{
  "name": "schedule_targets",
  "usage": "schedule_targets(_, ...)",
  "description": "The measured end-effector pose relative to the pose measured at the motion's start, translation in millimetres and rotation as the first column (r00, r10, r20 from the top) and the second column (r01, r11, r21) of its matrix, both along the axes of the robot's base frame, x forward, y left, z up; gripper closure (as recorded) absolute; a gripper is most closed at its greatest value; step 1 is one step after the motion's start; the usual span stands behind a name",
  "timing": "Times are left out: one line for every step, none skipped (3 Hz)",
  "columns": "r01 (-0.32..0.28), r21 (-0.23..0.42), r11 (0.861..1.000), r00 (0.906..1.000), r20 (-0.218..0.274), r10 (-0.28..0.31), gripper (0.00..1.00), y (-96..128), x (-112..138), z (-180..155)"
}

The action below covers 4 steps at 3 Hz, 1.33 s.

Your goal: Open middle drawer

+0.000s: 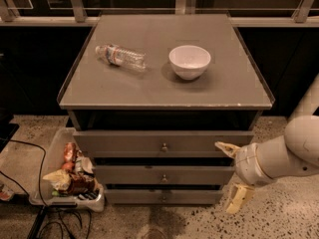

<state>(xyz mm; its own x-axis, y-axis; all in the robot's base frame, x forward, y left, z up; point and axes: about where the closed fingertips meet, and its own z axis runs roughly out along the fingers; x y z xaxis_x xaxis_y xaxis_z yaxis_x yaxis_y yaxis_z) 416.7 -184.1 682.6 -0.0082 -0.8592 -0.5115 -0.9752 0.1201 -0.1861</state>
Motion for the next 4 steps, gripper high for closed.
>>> schedule_targets(0.003,-0.001,1.0,0.9998,-0.018,-0.003,0.0,0.5,-1.8,-1.8)
schedule_targets(0.003,-0.001,1.0,0.9998,-0.018,-0.003,0.0,0.5,-1.8,-1.9)
schedule_targets(0.043,0.031,0.999,0.9987,-0.029,-0.042,0.0,-3.6,0.1,-44.4)
schedule_targets(0.108,0.071,0.992,0.9925,-0.065,-0.104,0.0,-9.4,1.3,-101.4)
